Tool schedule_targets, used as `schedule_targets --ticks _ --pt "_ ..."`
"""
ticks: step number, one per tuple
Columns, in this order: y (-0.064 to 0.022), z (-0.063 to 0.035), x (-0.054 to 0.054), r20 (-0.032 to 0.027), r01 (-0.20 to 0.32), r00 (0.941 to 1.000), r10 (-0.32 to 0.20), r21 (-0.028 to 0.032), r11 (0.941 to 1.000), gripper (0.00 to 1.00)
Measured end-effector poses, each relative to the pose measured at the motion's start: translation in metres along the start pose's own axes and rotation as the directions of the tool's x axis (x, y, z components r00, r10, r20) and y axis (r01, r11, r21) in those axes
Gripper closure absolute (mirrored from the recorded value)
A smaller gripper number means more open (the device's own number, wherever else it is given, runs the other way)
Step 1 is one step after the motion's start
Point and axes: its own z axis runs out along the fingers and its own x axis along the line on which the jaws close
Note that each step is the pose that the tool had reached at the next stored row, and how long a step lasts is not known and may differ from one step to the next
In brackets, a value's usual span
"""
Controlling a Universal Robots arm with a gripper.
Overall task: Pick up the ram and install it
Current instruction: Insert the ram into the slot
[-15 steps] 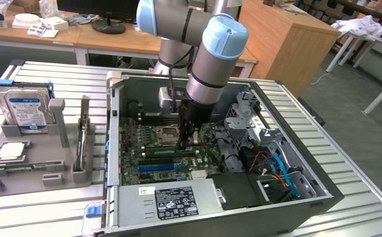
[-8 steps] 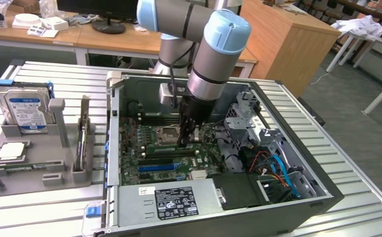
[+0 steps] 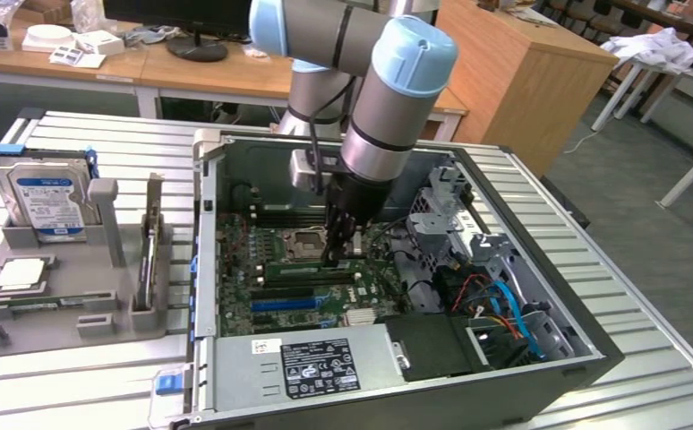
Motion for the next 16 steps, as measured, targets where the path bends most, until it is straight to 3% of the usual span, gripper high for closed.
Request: schedule_targets --ticks 3,7,8,13,16 --pt "-0.0024 -0.0001 0.0000 -0.0001 -0.001 1.0000 0.001 -0.0179 0.9998 0.88" --pt "-0.0059 -0.0004 -0.0001 -0.0003 -0.001 1.0000 0.001 -0.0352 0.9994 0.88" --pt "-0.0066 -0.0005 -0.0001 -0.0004 -0.001 1.0000 0.001 -0.0381 0.9993 0.88" --pt "-0.0073 -0.0005 -0.0001 -0.0003 -0.001 1.0000 0.001 -0.0401 0.9992 0.88" --pt "-0.0097 -0.0006 -0.0001 -0.0003 -0.001 1.0000 0.001 -0.0493 0.9988 0.88"
